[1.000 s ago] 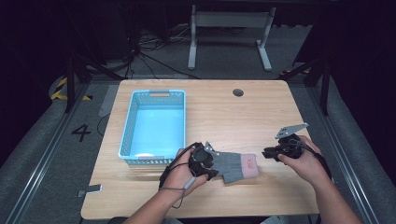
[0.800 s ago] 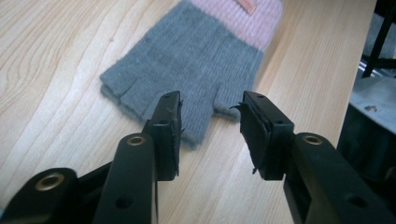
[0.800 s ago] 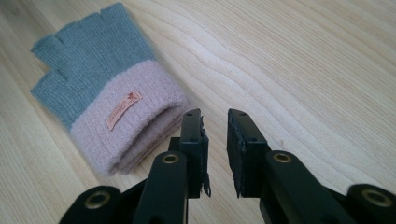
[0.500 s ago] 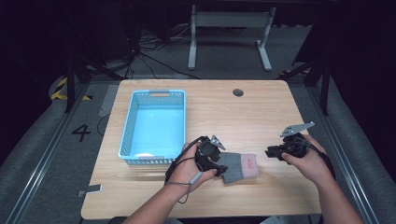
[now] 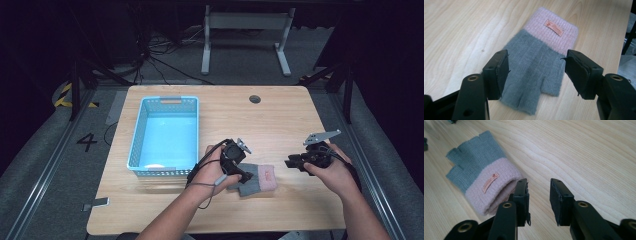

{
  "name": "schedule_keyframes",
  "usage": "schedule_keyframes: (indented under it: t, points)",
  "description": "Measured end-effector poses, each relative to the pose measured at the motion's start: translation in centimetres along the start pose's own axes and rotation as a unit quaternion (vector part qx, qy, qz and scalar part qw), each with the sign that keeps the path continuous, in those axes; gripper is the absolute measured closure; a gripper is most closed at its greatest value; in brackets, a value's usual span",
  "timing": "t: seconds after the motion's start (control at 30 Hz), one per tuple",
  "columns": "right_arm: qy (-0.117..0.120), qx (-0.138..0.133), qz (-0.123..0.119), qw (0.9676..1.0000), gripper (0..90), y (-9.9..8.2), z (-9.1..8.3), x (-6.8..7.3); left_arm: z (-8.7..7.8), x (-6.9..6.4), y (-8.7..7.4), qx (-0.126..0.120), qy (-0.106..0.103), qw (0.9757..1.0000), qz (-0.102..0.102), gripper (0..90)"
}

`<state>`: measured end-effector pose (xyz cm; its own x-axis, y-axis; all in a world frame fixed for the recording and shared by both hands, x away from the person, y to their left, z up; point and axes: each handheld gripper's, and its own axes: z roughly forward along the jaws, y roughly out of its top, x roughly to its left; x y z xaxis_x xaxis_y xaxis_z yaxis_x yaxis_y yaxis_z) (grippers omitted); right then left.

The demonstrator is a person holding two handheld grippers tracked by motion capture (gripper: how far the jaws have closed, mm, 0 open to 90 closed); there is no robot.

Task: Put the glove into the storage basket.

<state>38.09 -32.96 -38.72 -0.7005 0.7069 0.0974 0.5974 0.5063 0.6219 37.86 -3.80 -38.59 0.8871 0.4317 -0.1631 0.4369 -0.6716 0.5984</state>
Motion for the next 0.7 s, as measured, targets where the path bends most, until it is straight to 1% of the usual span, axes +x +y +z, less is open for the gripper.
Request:
schedule_keyframes:
  t: [0.1, 0.17, 0.23, 0.37, 0.4, 0.53, 0.63, 0.7]
  points:
    - [0.002, -0.001, 0.002, 1.0000, 67.6, 0.0, 0.0, 0.0, 0.8, 0.0, 0.0, 0.011, -0.003, 0.9999, 0.012, 34.6]
    - [0.003, -0.002, 0.003, 1.0000, 67.2, -0.1, 0.0, -0.1, 1.2, 0.2, -0.1, 0.016, 0.001, 0.9998, 0.014, 34.6]
    - [0.004, -0.003, 0.003, 1.0000, 66.7, -0.1, -0.1, -0.1, 1.5, 0.3, -0.2, 0.021, -0.004, 0.9996, 0.020, 33.3]
    - [0.007, -0.003, 0.003, 1.0000, 66.2, -0.1, -0.1, 0.0, 2.3, 0.4, -0.5, 0.024, -0.010, 0.9993, 0.028, 31.8]
    - [0.008, -0.003, 0.003, 1.0000, 66.0, -0.1, -0.1, 0.0, 2.4, 0.4, -0.5, 0.026, -0.012, 0.9993, 0.025, 30.8]
    - [0.010, -0.002, 0.004, 0.9999, 64.9, -0.1, 0.1, 0.0, 3.4, 0.5, -0.6, 0.036, -0.001, 0.9986, 0.038, 29.7]
    - [0.011, 0.000, 0.003, 0.9999, 64.6, -0.1, 0.1, 0.1, 3.9, 0.5, -0.6, 0.045, 0.002, 0.9983, 0.036, 29.3]
    - [0.012, -0.001, 0.004, 0.9999, 64.0, -0.1, 0.1, 0.1, 4.2, 0.5, -0.6, 0.041, 0.002, 0.9985, 0.038, 29.1]
